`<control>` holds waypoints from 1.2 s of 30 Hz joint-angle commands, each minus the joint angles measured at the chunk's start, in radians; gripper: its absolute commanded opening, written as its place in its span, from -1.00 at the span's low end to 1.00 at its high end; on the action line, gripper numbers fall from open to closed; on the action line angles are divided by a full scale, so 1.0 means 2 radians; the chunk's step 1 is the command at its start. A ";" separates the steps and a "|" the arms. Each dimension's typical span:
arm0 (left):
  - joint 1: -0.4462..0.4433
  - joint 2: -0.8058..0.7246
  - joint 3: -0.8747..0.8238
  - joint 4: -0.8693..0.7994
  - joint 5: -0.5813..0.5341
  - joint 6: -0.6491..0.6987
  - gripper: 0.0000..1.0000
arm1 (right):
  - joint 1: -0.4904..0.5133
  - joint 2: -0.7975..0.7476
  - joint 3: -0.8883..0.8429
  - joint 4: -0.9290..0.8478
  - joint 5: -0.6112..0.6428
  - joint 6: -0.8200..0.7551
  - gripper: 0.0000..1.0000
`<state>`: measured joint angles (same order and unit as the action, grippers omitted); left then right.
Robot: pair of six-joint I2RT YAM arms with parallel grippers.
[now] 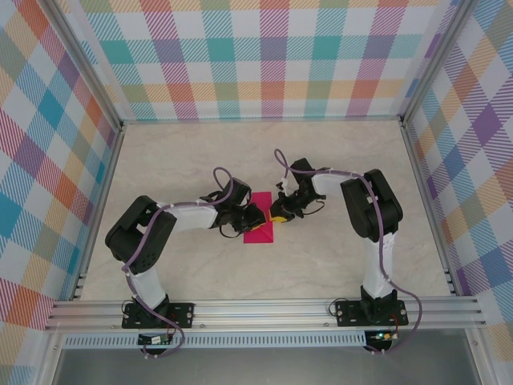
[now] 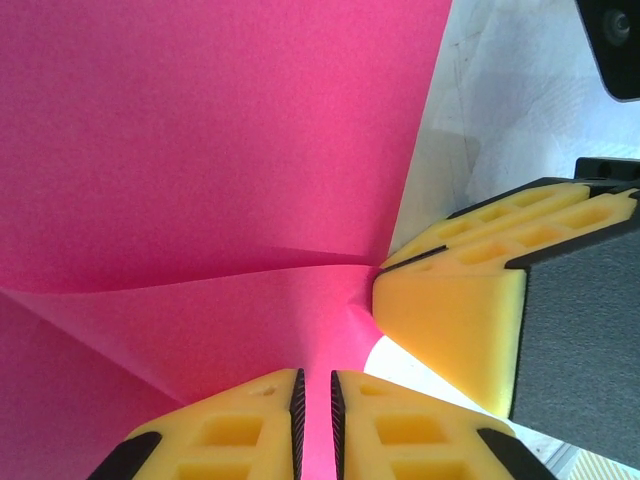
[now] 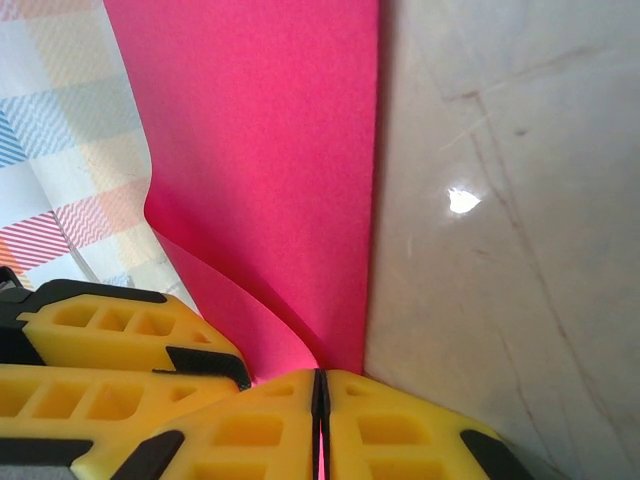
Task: Fold a paper plane with a square sheet of paper (pick it up from the middle)
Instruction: Fold the triangle a second time at the center of the table.
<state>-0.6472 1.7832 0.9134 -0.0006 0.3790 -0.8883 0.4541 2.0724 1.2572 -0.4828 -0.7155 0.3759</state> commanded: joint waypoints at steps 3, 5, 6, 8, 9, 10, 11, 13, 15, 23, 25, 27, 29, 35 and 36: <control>0.000 0.011 0.007 -0.019 -0.010 0.012 -0.64 | 0.005 0.013 0.015 -0.011 0.002 -0.015 -0.75; 0.000 0.013 0.008 -0.020 -0.011 0.012 -0.64 | 0.005 0.014 0.015 -0.012 0.003 -0.015 -0.74; 0.000 0.014 0.008 -0.022 -0.013 0.012 -0.65 | 0.005 0.014 0.015 -0.012 0.004 -0.016 -0.74; 0.000 0.015 0.008 -0.024 -0.015 0.014 -0.65 | 0.006 0.015 0.016 -0.014 0.005 -0.016 -0.74; 0.000 0.016 0.008 -0.025 -0.016 0.015 -0.65 | 0.005 0.015 0.016 -0.015 0.007 -0.016 -0.75; 0.000 0.016 0.007 -0.025 -0.016 0.015 -0.65 | 0.005 0.015 0.016 -0.016 0.008 -0.016 -0.74; 0.000 0.016 0.008 -0.026 -0.016 0.015 -0.65 | 0.005 0.015 0.016 -0.016 0.009 -0.016 -0.74; 0.000 0.017 0.008 -0.028 -0.016 0.016 -0.65 | 0.005 0.017 0.017 -0.018 0.011 -0.016 -0.74; 0.000 0.016 0.008 -0.030 -0.018 0.016 -0.66 | 0.006 0.017 0.018 -0.020 0.015 -0.016 -0.74; 0.000 0.020 0.001 -0.034 -0.023 0.012 -0.66 | 0.008 0.015 0.021 -0.027 0.032 -0.013 -0.74; -0.001 0.023 0.001 -0.041 -0.024 0.012 -0.68 | 0.008 0.005 0.023 -0.030 0.040 -0.007 -0.73; -0.001 0.025 -0.002 -0.045 -0.026 0.010 -0.71 | 0.009 -0.021 0.024 -0.034 0.060 0.003 -0.69; -0.001 0.025 -0.004 -0.051 -0.031 0.008 -0.73 | 0.008 -0.057 0.021 -0.032 0.088 0.014 -0.61; -0.002 0.026 -0.003 -0.063 -0.038 0.001 -0.77 | 0.011 -0.106 -0.001 -0.028 0.101 0.024 -0.58; -0.002 0.026 -0.004 -0.063 -0.038 0.000 -0.78 | 0.013 -0.102 -0.005 -0.025 0.090 0.025 -0.64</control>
<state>-0.6476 1.8057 0.9138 -0.0269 0.3538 -0.8749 0.4725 1.8671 1.2839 -0.5312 -0.5270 0.4110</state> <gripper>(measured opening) 0.112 0.199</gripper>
